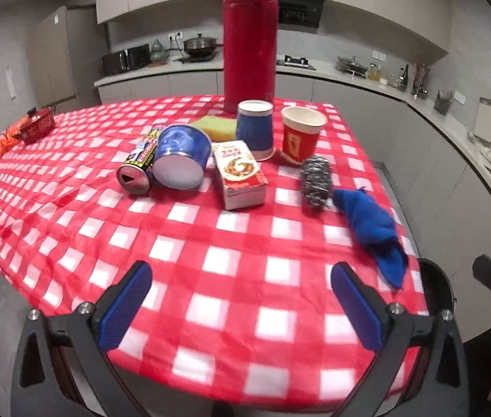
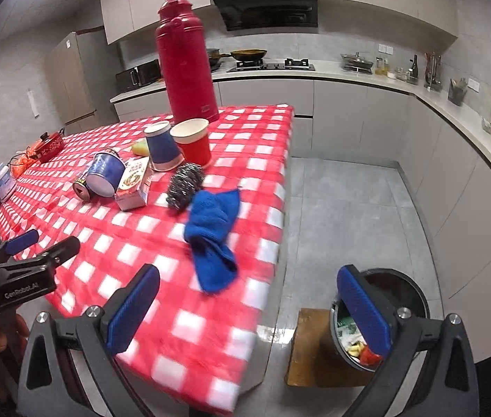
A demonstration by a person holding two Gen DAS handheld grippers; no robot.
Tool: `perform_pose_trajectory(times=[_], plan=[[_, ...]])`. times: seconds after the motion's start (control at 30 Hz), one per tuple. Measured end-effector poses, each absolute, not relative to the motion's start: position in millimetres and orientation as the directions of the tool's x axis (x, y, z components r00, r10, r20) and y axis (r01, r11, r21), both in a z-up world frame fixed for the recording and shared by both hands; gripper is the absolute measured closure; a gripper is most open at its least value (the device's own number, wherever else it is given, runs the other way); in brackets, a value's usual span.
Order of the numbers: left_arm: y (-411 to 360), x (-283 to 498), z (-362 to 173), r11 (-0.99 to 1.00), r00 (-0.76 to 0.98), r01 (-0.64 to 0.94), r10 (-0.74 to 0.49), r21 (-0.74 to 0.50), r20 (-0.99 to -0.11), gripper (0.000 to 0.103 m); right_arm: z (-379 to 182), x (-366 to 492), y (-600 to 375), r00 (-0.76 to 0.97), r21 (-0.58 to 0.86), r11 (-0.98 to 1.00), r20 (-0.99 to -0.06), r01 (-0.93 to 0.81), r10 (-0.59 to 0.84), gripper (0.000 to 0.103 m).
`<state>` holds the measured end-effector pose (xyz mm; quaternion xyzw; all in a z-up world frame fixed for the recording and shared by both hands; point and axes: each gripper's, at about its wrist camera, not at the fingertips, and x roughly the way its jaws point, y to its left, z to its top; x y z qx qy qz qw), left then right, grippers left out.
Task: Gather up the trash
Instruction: 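Grasp the snack box with the left gripper while the right gripper grasps the blue cloth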
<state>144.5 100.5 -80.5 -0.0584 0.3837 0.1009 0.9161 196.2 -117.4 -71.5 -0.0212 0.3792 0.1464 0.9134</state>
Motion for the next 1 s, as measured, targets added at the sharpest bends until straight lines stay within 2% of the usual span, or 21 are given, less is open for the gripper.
perform_pose_trajectory(times=[0.13,0.37,0.63,0.7,0.8,1.0], plan=[[120,165,-88,0.976,0.677,-0.206,0.092,-0.069,-0.73,0.0,-81,215,-85,0.657,0.067,0.958,-0.714,-0.28,0.242,0.009],[134,203,-105,0.987,0.659,-0.132,0.019,-0.091,-0.752,0.021,-112,250,-49,0.61,0.061,0.966,-0.765,-0.253,0.208,0.025],[129,238,-119,0.99,0.652,-0.109,0.0,-0.094,-0.759,0.021,-145,266,-44,0.557,0.066,0.975,-0.811,-0.212,0.176,0.039],[129,246,-122,0.989,0.652,-0.11,-0.004,-0.1,-0.758,0.021,-152,273,-45,0.543,0.08,0.975,-0.82,-0.205,0.182,0.05],[129,257,-125,0.989,0.648,-0.109,-0.009,-0.104,-0.761,0.021,-156,286,-44,0.535,0.112,0.973,-0.819,-0.203,0.206,0.06],[129,276,-130,0.989,0.639,-0.111,-0.003,-0.095,-0.77,0.021,-155,316,-38,0.542,0.127,0.97,-0.81,-0.209,0.223,0.074]])
